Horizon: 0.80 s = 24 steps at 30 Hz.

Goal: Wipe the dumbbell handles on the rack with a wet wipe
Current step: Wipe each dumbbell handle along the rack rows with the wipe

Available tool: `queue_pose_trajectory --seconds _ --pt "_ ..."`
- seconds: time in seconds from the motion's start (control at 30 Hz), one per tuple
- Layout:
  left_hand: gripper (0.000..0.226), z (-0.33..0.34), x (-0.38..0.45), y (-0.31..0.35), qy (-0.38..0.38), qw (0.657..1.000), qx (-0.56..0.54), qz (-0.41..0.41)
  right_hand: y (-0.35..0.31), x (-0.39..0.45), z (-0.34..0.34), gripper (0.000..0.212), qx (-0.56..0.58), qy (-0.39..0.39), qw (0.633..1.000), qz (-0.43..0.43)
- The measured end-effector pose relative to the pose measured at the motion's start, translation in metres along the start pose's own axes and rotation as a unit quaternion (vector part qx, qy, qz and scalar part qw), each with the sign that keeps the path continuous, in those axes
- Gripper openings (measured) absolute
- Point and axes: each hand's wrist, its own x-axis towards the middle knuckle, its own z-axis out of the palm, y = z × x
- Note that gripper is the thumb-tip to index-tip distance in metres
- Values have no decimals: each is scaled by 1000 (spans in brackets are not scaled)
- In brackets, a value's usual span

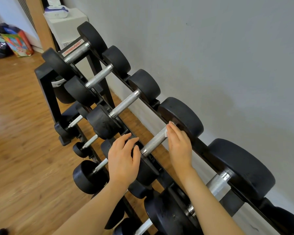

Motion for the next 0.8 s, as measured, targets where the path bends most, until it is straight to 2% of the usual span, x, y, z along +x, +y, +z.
queue_pose_trajectory --seconds 0.13,0.27,0.4,0.53,0.63,0.7,0.8 --pt "48 0 0 0 0 1000 0 -1 -3 6 1 54 0 2 1000 5" --pt "47 0 0 0 -1 1000 1 1 -7 4 2 55 11 -24 997 -70" --pt "47 1 0 0 2 1000 -5 3 1 6 -3 52 -16 -29 999 -12" --pt "46 0 -1 -1 5 1000 -5 5 -6 8 0 48 -20 -52 998 -42" --pt "46 1 0 0 4 1000 -7 4 -5 18 -7 42 -32 -62 998 -11" --pt "46 1 1 -1 5 1000 -8 6 -10 19 -7 37 2 -50 999 19" --pt "46 0 1 -2 7 1000 -9 6 -19 13 -2 29 72 -55 996 11"
